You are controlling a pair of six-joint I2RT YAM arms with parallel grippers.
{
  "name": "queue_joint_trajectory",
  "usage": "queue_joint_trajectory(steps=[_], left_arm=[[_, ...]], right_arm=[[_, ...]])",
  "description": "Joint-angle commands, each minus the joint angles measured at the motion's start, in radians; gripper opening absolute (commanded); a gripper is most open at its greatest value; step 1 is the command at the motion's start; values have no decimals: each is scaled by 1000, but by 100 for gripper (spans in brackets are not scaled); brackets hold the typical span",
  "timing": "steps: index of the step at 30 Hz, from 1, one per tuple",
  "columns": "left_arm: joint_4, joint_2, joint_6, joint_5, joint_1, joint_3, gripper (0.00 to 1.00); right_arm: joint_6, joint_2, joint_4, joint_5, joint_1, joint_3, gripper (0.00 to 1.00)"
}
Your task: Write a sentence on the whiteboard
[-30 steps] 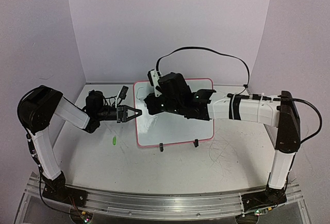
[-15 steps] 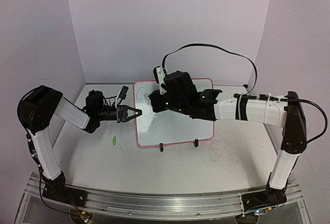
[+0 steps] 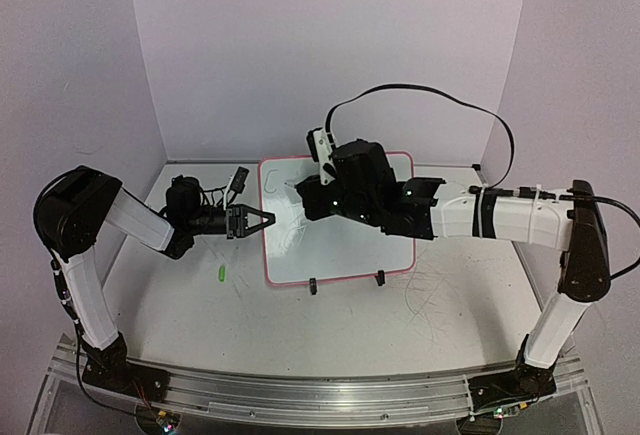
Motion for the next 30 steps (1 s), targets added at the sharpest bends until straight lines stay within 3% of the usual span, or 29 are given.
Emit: queue_joint_trajectory(steps=[1, 13, 30], left_arm=[[5, 1, -23, -8, 4, -15, 0], [3, 1, -28, -14, 4, -18, 0], [2, 0, -29, -21, 5, -16, 0]], right_arm=[[-13, -49, 40, -18, -3, -15, 0], [-16, -1, 59, -84, -4, 11, 0], [-18, 3, 68, 2, -9, 22, 0]])
